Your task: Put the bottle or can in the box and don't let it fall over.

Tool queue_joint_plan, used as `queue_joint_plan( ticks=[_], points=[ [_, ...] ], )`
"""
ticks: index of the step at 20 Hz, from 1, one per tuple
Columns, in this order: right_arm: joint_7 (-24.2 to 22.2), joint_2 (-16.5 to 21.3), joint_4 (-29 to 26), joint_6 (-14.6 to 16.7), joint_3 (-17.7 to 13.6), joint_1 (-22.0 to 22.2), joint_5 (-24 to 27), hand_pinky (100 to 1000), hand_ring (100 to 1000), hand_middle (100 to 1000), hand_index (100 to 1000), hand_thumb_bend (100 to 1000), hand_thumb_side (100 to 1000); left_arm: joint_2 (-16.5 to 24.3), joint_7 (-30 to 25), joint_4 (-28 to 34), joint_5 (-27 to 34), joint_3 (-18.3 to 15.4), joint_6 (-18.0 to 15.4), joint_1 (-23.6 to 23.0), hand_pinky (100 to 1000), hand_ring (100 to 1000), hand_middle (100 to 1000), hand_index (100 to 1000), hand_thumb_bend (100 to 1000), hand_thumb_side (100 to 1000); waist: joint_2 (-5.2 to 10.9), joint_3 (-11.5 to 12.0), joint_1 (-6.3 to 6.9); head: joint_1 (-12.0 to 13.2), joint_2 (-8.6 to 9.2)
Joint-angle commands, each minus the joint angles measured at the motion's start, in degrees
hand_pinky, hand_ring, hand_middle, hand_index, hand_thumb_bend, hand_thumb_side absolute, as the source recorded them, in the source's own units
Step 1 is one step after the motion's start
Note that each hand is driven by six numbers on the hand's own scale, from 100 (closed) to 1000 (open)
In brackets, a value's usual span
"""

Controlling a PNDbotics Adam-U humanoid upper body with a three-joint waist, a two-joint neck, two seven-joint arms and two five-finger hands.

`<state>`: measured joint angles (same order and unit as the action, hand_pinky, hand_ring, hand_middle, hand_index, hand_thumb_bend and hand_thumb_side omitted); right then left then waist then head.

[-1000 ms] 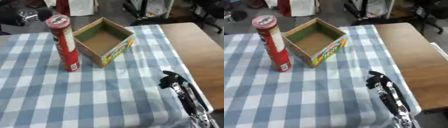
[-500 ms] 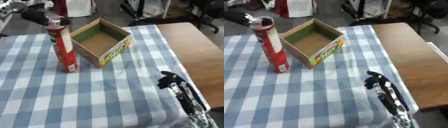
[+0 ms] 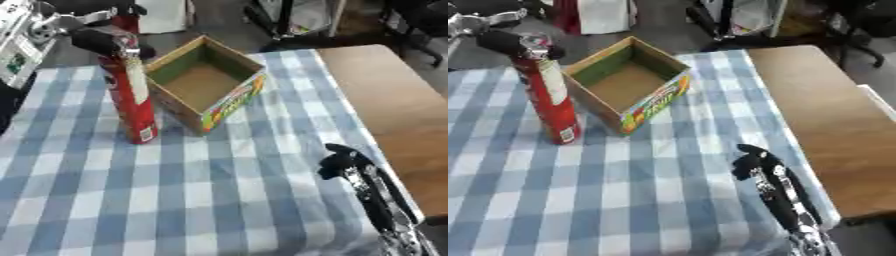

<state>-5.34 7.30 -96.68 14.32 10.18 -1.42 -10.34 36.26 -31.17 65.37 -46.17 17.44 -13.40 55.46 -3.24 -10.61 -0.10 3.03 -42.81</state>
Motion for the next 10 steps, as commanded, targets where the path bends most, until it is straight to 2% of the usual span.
queue_joint_plan(
  ticks=[1, 10],
  points=[
    [-0.11, 0.58, -0.41, 0.09, -0.10, -0.40, 0.02, 594, 598, 585, 829, 100, 908, 0.81, -0.52, -0.30, -0.81, -0.68, -0.59, 1.22, 854, 845, 841, 993, 559, 993, 1.01, -0.07, 0.09, 0.31, -0.27],
    [-0.10, 0.57, -0.36, 0.09, -0.14, -0.40, -0.05, 594, 598, 585, 828, 100, 910, 0.88, -3.24, -1.17, -1.94, -0.45, -1.58, 0.71, 838, 830, 810, 986, 547, 988, 0.94, 0.01, 0.05, 0.30, -0.21]
  ],
)
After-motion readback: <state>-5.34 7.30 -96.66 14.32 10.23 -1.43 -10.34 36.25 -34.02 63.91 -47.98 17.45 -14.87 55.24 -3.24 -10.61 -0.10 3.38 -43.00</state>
